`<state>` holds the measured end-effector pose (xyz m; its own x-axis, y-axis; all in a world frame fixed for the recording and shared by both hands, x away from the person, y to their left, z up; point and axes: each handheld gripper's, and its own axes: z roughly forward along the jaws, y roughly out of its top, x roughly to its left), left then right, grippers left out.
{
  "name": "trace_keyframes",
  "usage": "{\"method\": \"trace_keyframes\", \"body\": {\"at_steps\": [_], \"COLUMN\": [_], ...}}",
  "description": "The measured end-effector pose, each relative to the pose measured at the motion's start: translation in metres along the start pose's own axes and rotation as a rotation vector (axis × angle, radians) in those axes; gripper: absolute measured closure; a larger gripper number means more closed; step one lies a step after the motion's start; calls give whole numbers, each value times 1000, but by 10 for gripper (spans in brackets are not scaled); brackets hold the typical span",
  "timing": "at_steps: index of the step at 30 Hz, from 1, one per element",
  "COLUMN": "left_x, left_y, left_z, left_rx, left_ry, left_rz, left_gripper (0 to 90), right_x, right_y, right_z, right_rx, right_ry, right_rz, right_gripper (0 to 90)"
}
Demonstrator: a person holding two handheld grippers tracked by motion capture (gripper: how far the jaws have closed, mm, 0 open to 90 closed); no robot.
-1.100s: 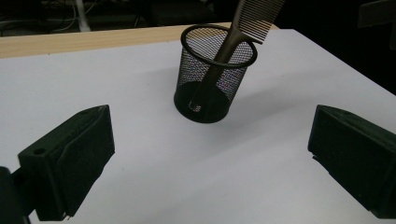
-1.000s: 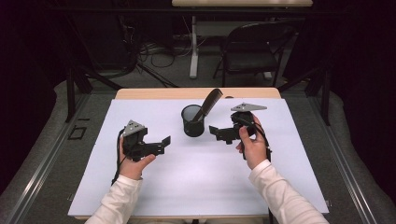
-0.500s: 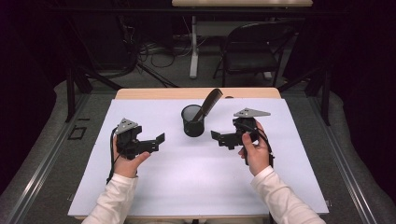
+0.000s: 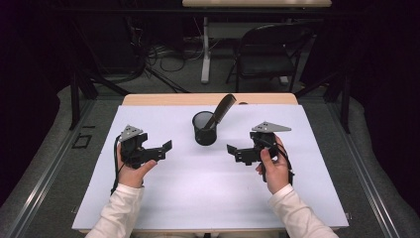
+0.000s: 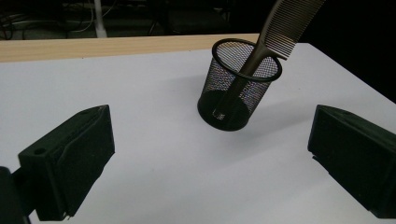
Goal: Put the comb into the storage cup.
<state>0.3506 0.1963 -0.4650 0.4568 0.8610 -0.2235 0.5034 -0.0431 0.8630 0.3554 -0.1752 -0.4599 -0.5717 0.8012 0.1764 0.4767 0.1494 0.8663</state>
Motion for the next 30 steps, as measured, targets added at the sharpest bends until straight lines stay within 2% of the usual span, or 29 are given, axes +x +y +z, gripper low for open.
{"method": "trace_keyframes", "body": {"at_steps": [6, 17, 30], "left_x": [2, 3, 4], "left_y": [0, 0, 0], "left_z": [-1, -1, -1], "left_rx": [-2, -1, -2], "left_ry": [4, 7, 12], "left_rz": [-4, -7, -11], "left_gripper": [7, 7, 7], "right_x": [2, 0, -6], "right_y": [-7, -26, -43], "right_z": [-3, -8, -11], "right_rx": [-5, -3, -14], "right_ry": [-5, -20, -22], "right_rz": [-14, -5, 36], "right_gripper": [0, 0, 0]}}
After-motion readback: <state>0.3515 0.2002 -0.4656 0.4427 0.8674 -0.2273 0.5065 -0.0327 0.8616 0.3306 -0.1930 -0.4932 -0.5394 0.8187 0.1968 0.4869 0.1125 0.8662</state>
